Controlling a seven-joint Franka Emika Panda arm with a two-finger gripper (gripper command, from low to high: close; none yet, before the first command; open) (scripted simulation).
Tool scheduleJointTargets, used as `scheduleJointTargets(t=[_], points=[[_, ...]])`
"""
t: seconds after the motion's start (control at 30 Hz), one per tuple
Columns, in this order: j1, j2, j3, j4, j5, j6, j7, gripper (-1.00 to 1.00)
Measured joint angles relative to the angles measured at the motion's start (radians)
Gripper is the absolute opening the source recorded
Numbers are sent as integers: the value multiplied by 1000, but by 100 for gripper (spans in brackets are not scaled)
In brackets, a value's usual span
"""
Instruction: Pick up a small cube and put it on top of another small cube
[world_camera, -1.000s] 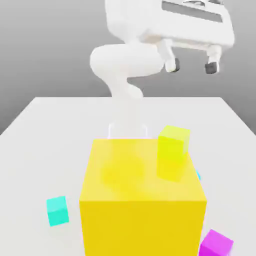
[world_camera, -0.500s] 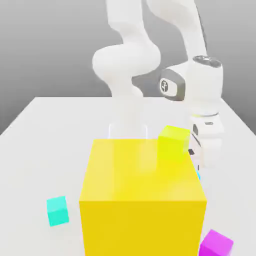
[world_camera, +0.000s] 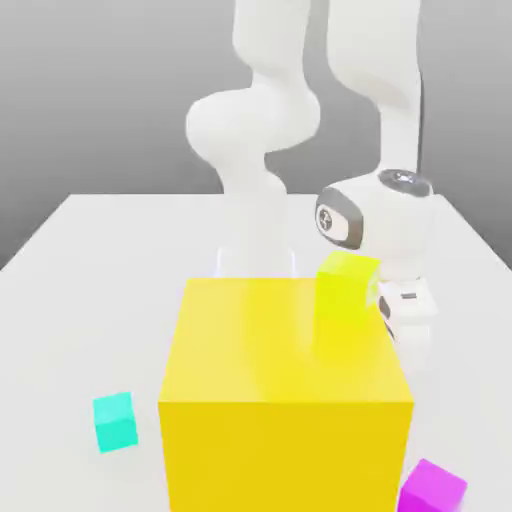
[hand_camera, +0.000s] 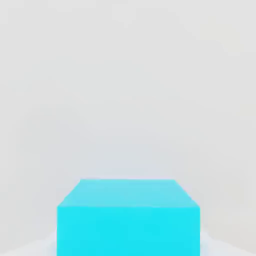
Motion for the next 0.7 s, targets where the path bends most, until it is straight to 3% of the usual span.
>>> scheduleJointTargets(t=[0.27, 0.7], points=[[-37, -267, 23, -43, -41, -226, 34, -100], [-146, -61, -49, 394, -24, -578, 126, -100]])
